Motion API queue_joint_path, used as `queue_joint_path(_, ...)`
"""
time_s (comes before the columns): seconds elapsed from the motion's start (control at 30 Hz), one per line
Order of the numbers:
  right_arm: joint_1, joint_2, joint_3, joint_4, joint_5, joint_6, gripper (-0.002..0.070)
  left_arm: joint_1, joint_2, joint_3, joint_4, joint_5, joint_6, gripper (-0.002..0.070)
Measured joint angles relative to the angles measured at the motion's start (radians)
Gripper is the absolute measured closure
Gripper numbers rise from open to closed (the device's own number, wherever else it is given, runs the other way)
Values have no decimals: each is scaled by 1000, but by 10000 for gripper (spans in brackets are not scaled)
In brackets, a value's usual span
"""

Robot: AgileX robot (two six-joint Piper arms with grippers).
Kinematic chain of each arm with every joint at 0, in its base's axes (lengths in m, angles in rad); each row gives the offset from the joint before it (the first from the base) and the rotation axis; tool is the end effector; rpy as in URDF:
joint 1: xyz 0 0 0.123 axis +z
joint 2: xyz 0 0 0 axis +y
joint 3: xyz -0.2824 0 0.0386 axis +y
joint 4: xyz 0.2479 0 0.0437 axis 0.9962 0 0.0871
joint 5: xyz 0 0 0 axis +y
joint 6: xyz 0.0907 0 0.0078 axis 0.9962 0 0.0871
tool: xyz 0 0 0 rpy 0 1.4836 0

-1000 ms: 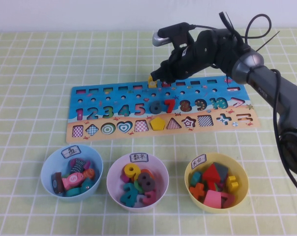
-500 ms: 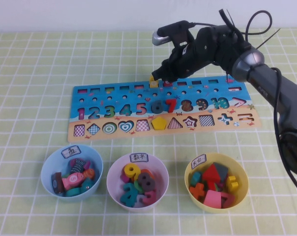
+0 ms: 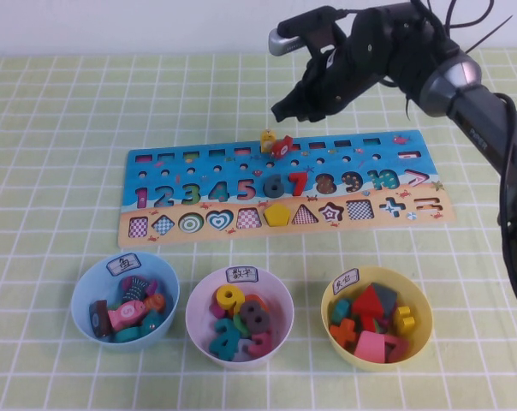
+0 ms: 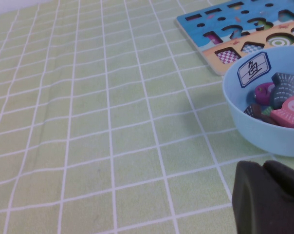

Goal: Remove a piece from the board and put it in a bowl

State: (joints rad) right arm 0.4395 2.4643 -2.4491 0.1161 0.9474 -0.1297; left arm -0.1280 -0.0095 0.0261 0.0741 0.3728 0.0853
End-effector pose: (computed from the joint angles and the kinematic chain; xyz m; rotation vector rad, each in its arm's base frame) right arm 0.4950 0.2422 0.2403 -0.6504 2.3706 0.2819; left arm 0.0526 -0.0043 0.1714 0.2450 1.8561 0.0434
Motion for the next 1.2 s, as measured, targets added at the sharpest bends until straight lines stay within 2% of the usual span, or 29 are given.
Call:
queue_joint_path(0.2, 0, -6, 0, -4, 68, 0, 686, 0, 0, 0, 0, 0, 0, 679)
queue_joint_path(0.3, 0, -6, 0, -2, 80, 0, 638, 0, 0, 0, 0, 0, 0, 679)
queue_joint_path(0.37, 0, -6, 0, 7, 80, 0, 551, 0, 0, 0, 0, 0, 0, 679)
queue_joint_path(0.53, 0, -6, 0, 31, 59, -2, 241, 0, 0, 0, 0, 0, 0, 680)
queue_joint_path(0.6, 0, -6, 0, 35, 54, -29, 178, 0, 0, 0, 0, 0, 0, 680)
queue_joint_path(0.77, -8, 5, -2, 104, 41, -113, 136, 0, 0, 0, 0, 0, 0, 680)
queue_joint_path(1.2, -35, 101, -2, 206, -19, -246, 130, 0, 0, 0, 0, 0, 0, 679)
